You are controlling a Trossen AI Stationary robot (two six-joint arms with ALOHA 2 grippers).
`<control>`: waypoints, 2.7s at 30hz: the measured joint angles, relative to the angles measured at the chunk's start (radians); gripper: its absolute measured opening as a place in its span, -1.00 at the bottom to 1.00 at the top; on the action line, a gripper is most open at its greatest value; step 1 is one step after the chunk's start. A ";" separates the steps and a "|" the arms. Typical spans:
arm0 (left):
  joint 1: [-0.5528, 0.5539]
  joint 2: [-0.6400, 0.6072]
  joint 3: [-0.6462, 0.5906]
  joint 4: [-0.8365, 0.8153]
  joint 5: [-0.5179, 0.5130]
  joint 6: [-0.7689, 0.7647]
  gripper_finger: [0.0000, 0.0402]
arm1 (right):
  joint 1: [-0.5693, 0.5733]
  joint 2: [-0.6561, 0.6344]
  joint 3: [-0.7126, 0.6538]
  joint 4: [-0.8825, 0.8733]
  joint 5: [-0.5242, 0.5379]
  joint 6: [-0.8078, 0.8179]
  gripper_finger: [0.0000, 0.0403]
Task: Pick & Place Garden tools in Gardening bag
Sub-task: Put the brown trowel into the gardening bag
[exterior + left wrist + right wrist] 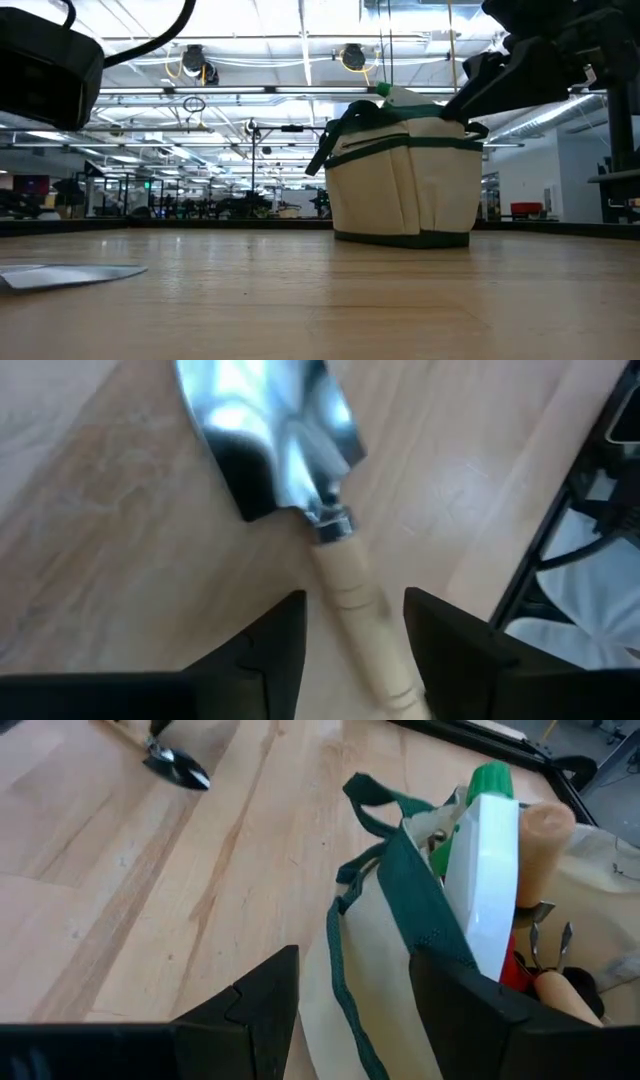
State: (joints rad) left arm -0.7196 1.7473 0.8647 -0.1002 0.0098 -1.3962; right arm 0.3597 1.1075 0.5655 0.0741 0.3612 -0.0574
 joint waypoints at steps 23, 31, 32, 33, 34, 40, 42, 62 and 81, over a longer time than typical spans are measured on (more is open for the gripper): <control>0.097 0.016 0.015 -0.224 0.177 -0.006 -0.32 | 0.001 0.000 0.000 0.025 -0.104 -0.008 -0.09; 0.131 0.016 0.014 -0.244 0.135 0.259 -0.32 | 0.001 0.000 0.000 0.023 -0.105 -0.008 -0.09; 0.133 0.016 0.014 -0.246 0.123 0.285 -0.32 | 0.001 0.000 0.000 0.023 -0.105 -0.008 -0.09; 0.135 0.016 0.014 -0.249 0.111 0.308 -0.33 | 0.001 0.000 0.000 0.023 -0.105 -0.008 -0.09; 0.135 0.015 0.014 -0.251 0.095 0.325 -0.33 | 0.001 0.000 0.000 0.023 -0.105 -0.008 -0.09; 0.135 0.014 0.014 -0.258 -0.033 0.414 -0.37 | 0.001 0.000 0.000 0.023 -0.105 -0.008 -0.09; 0.135 0.015 0.013 -0.262 -0.066 0.440 -0.46 | 0.001 0.000 0.000 0.023 -0.105 -0.008 -0.09; 0.207 -0.072 0.002 -0.187 -0.331 0.635 -0.67 | 0.000 0.000 0.000 0.027 -0.105 -0.026 -0.09; 0.412 -0.380 0.008 -0.007 -0.404 1.379 -0.63 | 0.000 0.000 0.000 0.253 -0.055 -0.298 -0.09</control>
State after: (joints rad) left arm -0.3072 1.3678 0.8722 -0.1076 -0.3943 -0.0174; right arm 0.3595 1.1075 0.5655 0.3273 0.3065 -0.3550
